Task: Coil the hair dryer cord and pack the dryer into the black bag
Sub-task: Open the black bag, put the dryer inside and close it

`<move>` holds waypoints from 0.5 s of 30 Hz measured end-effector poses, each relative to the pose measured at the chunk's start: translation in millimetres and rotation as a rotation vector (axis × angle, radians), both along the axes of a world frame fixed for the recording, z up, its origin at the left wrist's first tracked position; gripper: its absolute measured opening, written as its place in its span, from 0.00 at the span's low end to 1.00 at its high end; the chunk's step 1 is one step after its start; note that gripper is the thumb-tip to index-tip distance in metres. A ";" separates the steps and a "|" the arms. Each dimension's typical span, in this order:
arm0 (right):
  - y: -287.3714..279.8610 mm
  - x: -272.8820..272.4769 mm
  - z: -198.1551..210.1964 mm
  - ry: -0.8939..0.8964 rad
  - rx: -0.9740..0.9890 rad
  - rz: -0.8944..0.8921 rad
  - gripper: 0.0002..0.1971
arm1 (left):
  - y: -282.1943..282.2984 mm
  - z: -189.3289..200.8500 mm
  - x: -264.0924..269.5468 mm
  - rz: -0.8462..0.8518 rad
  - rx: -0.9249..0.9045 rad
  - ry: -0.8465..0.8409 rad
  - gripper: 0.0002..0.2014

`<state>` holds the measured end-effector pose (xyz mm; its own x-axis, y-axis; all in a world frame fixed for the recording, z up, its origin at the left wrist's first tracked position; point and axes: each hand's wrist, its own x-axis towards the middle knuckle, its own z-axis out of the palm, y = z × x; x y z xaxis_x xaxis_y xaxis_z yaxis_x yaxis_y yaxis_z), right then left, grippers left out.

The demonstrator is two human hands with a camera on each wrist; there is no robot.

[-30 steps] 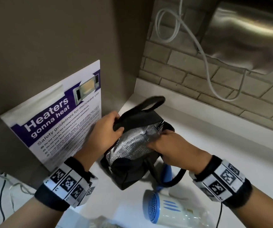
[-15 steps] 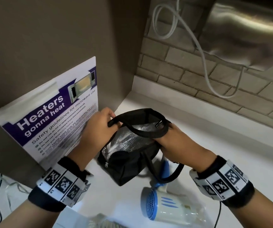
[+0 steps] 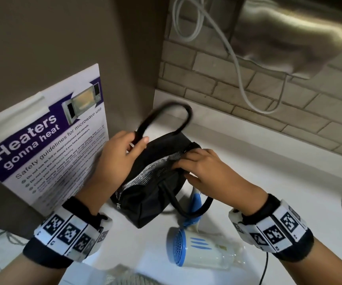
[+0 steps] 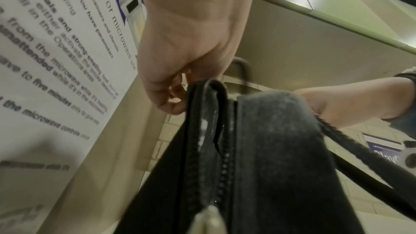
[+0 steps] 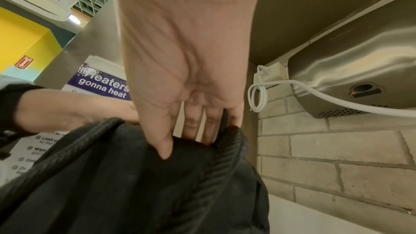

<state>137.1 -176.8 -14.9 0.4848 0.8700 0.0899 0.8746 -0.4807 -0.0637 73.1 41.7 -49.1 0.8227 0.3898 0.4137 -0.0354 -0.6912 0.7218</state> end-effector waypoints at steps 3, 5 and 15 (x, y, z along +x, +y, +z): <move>-7.1 -0.4 -5.5 -0.008 -0.013 -0.013 0.17 | 3.6 -3.3 8.2 0.055 -0.213 0.080 0.16; -11.4 0.7 -8.6 -0.009 -0.004 -0.017 0.17 | 6.0 -7.9 13.5 0.074 -0.356 0.203 0.17; -11.0 3.4 -5.9 0.022 0.088 -0.017 0.19 | 12.2 -9.3 16.1 0.029 -0.628 0.396 0.24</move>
<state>140.5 -187.8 -20.8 0.5023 0.8507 0.1547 0.8641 -0.4874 -0.1253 89.2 53.9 -58.4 0.8497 0.4791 -0.2201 0.3220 -0.1409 0.9362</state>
